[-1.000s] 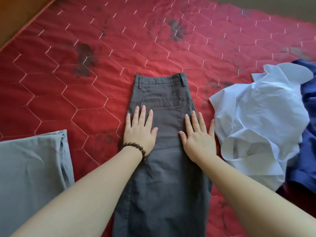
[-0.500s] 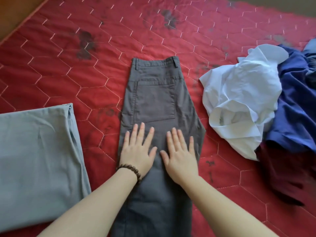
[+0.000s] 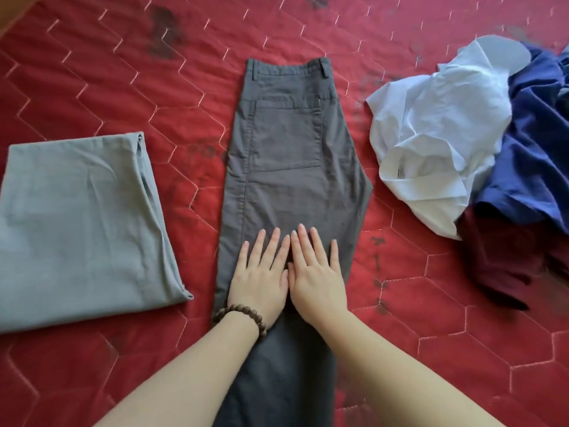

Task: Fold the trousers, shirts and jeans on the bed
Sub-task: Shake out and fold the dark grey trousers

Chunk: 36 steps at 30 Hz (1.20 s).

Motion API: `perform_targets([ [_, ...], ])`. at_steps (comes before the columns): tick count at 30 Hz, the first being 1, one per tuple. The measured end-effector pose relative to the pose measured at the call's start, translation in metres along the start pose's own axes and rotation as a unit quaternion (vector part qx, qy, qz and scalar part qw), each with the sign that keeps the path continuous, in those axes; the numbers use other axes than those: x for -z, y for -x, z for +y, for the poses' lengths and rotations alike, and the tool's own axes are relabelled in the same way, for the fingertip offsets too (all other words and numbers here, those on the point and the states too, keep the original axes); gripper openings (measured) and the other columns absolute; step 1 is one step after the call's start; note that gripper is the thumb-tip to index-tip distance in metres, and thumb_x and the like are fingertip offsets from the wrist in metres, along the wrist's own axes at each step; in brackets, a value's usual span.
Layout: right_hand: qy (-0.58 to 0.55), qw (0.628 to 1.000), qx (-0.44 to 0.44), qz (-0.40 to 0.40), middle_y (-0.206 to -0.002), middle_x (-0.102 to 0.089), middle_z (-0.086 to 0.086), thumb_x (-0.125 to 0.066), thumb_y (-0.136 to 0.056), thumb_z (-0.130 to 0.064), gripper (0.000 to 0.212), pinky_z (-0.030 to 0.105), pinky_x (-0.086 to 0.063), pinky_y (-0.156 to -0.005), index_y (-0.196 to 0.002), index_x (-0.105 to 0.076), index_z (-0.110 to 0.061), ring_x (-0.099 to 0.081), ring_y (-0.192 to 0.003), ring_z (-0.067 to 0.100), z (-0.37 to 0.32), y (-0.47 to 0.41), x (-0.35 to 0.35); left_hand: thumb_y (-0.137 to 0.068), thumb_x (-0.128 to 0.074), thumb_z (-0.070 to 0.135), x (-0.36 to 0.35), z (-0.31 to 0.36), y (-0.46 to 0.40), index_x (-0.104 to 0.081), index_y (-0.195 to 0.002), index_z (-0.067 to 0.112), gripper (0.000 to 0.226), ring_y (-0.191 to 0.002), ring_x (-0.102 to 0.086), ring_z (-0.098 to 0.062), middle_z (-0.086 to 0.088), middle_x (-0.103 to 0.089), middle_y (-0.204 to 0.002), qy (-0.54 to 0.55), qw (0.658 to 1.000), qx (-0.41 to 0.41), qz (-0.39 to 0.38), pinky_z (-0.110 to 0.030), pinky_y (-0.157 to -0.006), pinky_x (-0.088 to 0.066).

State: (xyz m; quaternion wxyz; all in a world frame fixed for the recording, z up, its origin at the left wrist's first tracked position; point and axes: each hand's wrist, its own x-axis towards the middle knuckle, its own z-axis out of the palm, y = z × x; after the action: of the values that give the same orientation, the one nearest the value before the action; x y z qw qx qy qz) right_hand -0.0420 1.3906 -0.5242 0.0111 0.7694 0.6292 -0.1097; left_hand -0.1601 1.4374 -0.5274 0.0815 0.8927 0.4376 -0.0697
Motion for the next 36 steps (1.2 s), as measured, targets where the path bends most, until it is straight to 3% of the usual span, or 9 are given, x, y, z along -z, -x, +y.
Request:
perform_targets([
  [4, 0.012, 0.998, -0.055, -0.011, -0.161, 0.001, 0.002, -0.026, -0.101, -0.042, 0.061, 0.047, 0.008, -0.118, -0.153, -0.007, -0.017, 0.012, -0.146, 0.017, -0.009, 0.033, -0.011, -0.093, -0.018, 0.046, -0.006, -0.010, 0.041, -0.019, -0.151, 0.019, 0.064, -0.146, -0.015, -0.027, -0.007, -0.018, -0.158, 0.002, 1.000, 0.001, -0.011, -0.048, -0.118, -0.017],
  [10, 0.009, 0.997, -0.075, -0.011, -0.160, -0.005, 0.000, -0.024, -0.099, -0.044, 0.059, 0.050, 0.003, -0.119, -0.153, -0.015, -0.022, 0.003, -0.147, 0.020, -0.040, 0.093, -0.020, -0.090, -0.025, 0.049, -0.012, -0.010, 0.103, -0.025, -0.150, 0.019, 0.067, -0.145, -0.017, -0.030, -0.010, -0.021, -0.157, 0.018, 0.999, -0.013, -0.023, -0.050, -0.116, -0.021],
  [16, 0.011, 0.997, -0.069, -0.015, -0.160, -0.013, -0.001, -0.022, -0.098, -0.043, 0.056, 0.051, -0.003, -0.118, -0.152, -0.020, -0.027, -0.006, -0.148, 0.022, -0.062, 0.150, -0.031, -0.090, -0.026, 0.050, -0.024, -0.006, 0.163, -0.022, -0.151, 0.021, 0.067, -0.147, -0.010, -0.030, -0.011, -0.015, -0.158, 0.008, 0.999, -0.025, -0.026, -0.051, -0.116, -0.015],
  [22, 0.004, 0.998, -0.050, -0.027, -0.160, -0.005, 0.001, -0.017, -0.099, -0.048, 0.057, 0.051, 0.002, -0.118, -0.152, -0.012, -0.030, 0.005, -0.148, 0.020, -0.073, 0.209, -0.042, -0.090, -0.023, 0.054, -0.039, 0.003, 0.222, -0.021, -0.151, 0.021, 0.069, -0.147, -0.009, -0.033, -0.010, -0.016, -0.159, 0.005, 1.000, 0.006, -0.018, -0.053, -0.116, -0.018],
  [27, 0.000, 0.998, -0.046, -0.030, -0.160, -0.009, 0.005, -0.022, -0.099, -0.049, 0.058, 0.051, -0.004, -0.117, -0.152, -0.015, -0.027, -0.001, -0.148, 0.022, -0.086, 0.279, -0.056, -0.092, -0.023, 0.051, -0.054, 0.020, 0.285, -0.017, -0.152, 0.018, 0.069, -0.147, -0.006, -0.031, -0.010, -0.012, -0.159, 0.021, 0.999, 0.036, -0.013, -0.051, -0.116, -0.014],
  [36, -0.034, 0.996, -0.058, -0.056, -0.160, -0.004, 0.007, -0.030, -0.099, -0.047, 0.063, 0.044, -0.007, -0.120, -0.153, -0.013, -0.020, 0.002, -0.148, 0.023, -0.101, 0.358, -0.061, -0.094, -0.041, 0.047, -0.052, 0.033, 0.357, -0.011, -0.152, 0.014, 0.073, -0.147, 0.000, -0.032, -0.011, -0.006, -0.159, 0.036, 0.997, 0.026, -0.066, -0.048, -0.119, -0.010],
])
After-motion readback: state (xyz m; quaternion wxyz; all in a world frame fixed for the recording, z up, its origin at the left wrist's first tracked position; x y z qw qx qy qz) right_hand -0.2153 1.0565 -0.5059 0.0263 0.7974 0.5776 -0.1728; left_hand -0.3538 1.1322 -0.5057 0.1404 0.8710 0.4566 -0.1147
